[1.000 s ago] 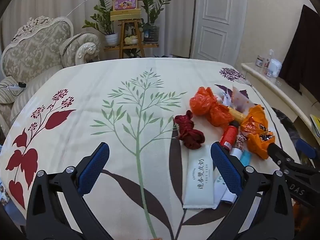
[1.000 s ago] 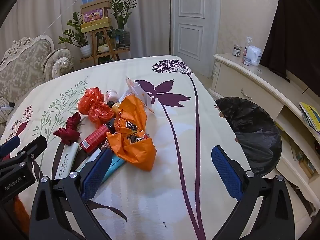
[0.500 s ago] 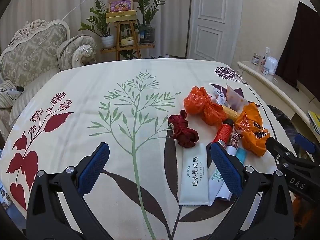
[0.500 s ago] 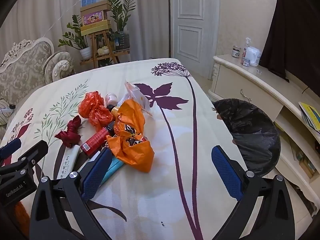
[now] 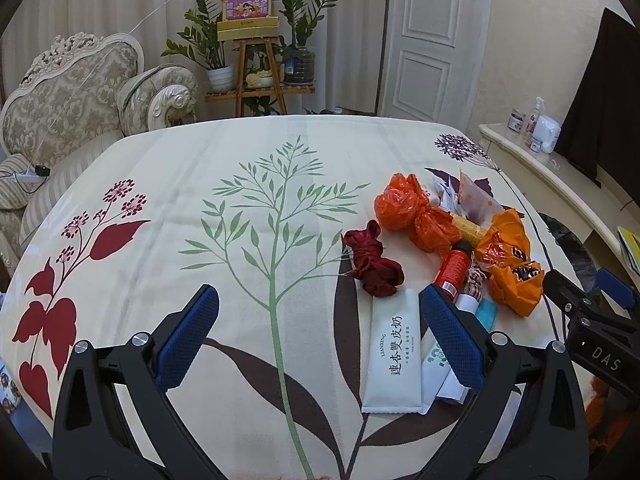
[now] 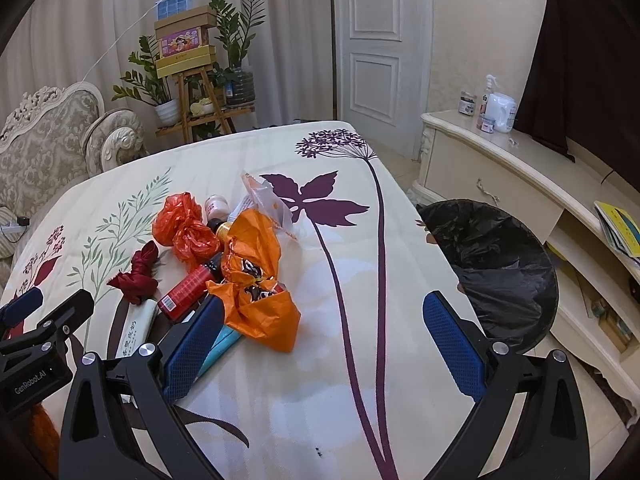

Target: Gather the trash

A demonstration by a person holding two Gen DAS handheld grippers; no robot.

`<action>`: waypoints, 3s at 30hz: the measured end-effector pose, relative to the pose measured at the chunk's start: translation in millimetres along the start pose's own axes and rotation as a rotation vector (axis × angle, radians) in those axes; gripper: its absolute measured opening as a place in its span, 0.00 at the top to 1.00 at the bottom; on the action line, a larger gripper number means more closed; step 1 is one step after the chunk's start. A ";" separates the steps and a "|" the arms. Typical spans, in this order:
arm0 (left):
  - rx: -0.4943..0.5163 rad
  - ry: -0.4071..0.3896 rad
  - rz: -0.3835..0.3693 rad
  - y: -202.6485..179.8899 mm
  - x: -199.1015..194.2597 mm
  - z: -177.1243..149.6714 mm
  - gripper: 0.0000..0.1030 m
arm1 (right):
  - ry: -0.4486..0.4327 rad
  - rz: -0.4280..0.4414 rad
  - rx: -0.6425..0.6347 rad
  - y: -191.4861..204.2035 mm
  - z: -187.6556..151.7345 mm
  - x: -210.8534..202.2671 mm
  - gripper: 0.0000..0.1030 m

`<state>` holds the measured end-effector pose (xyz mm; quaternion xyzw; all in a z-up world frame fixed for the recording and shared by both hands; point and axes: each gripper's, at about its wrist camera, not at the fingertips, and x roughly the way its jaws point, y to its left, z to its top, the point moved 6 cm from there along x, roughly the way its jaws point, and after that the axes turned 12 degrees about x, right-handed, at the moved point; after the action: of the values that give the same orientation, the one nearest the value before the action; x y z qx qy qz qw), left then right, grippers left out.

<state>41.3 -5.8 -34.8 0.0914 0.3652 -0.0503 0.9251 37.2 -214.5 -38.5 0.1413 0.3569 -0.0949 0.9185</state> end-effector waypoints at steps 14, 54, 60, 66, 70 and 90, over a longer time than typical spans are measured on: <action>-0.004 -0.001 0.003 3.3 -0.1 0.2 0.04 | 0.004 0.008 -0.009 3.4 -1.6 1.0 0.06; 0.002 0.016 -0.015 0.3 0.8 -0.5 0.10 | 0.012 0.020 -0.013 6.4 -4.6 2.1 0.06; -0.011 0.019 -0.010 5.3 3.9 -2.0 0.10 | 0.008 0.021 -0.008 4.4 -3.7 1.7 0.06; -0.020 0.021 -0.007 13.2 6.3 -2.4 0.10 | 0.007 0.034 -0.015 6.8 -0.3 3.8 0.07; -0.020 0.020 0.004 19.4 6.9 -2.5 0.10 | 0.025 0.031 -0.031 13.3 0.2 9.6 0.38; -0.037 0.058 -0.064 24.5 21.4 -5.0 0.26 | 0.132 0.111 -0.074 45.3 -10.9 37.8 0.70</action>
<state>57.4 18.6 -49.7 0.0641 0.3956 -0.0702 0.9135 70.3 -171.0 -63.3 0.1329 0.4116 -0.0211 0.9014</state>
